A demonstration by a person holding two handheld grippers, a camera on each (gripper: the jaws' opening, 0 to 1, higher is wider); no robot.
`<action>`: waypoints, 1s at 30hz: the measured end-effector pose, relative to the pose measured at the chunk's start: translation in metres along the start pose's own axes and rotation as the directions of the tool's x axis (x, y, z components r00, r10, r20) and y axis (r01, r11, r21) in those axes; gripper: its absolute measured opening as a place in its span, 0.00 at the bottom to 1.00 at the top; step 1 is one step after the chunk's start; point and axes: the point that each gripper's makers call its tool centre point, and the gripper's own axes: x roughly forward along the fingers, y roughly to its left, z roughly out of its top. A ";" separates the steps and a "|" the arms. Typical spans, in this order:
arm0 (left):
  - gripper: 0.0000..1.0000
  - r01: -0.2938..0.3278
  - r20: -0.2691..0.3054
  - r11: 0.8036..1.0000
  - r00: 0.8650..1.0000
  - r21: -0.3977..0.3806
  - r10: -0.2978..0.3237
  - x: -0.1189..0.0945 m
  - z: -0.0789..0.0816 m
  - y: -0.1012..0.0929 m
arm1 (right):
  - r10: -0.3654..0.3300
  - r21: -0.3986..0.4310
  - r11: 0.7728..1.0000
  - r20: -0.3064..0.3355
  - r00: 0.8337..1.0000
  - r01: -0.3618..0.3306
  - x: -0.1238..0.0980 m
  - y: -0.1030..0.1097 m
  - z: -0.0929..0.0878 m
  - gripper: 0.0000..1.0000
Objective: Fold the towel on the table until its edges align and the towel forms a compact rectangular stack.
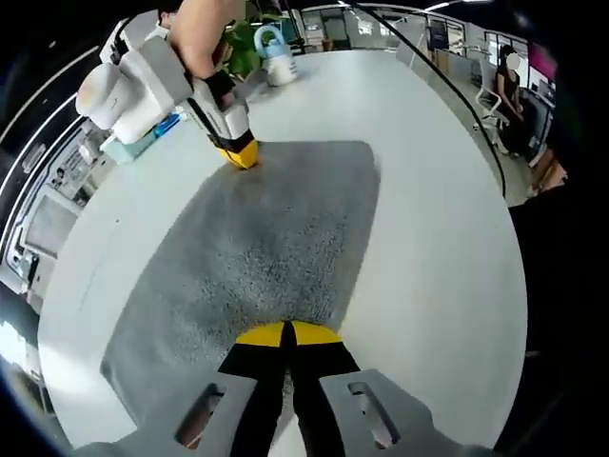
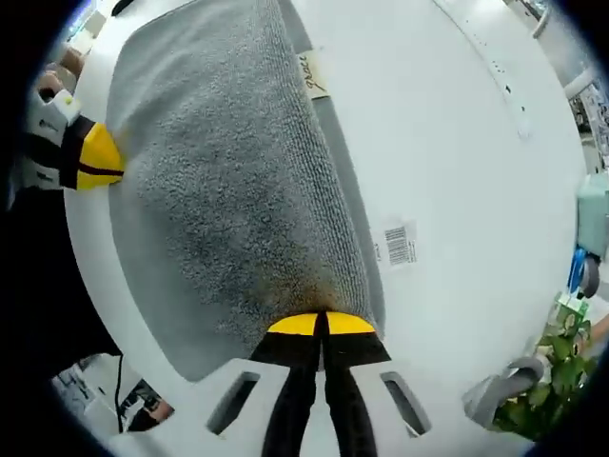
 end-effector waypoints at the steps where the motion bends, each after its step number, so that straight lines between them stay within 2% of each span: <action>1: 0.01 -0.001 -0.003 1.000 1.000 -0.001 0.001 0.000 -0.001 0.000 | 0.018 0.021 1.000 -0.001 1.000 -0.018 0.000 0.002 -0.002 0.00; 4: 0.01 -0.007 -0.014 1.000 1.000 -0.001 0.007 -0.002 -0.004 0.000 | 0.070 0.095 0.993 0.020 0.997 -0.072 0.002 0.009 -0.009 0.00; 8: 0.01 -0.012 -0.025 1.000 1.000 0.003 0.012 -0.003 -0.006 0.001 | 0.098 0.147 0.984 0.039 0.994 -0.102 0.003 0.018 -0.017 0.00; 14: 0.01 -0.011 -0.046 1.000 0.999 -0.013 0.011 -0.003 -0.007 0.002 | 0.091 0.134 0.986 0.048 0.995 -0.097 0.004 0.030 -0.024 0.00; 21: 0.01 -0.025 -0.071 1.000 0.997 0.018 0.026 -0.003 -0.008 0.002 | 0.072 0.130 0.988 0.061 0.996 -0.080 0.004 0.033 -0.026 0.00; 26: 0.01 -0.030 -0.068 0.999 0.997 0.019 0.032 -0.003 -0.008 0.002 | 0.057 0.148 0.986 0.105 0.993 -0.073 0.004 0.031 -0.026 0.00; 30: 0.01 -0.039 -0.058 0.999 0.998 0.017 0.040 -0.004 -0.008 0.003 | 0.051 0.115 0.991 0.143 0.988 -0.068 0.003 0.032 -0.025 0.00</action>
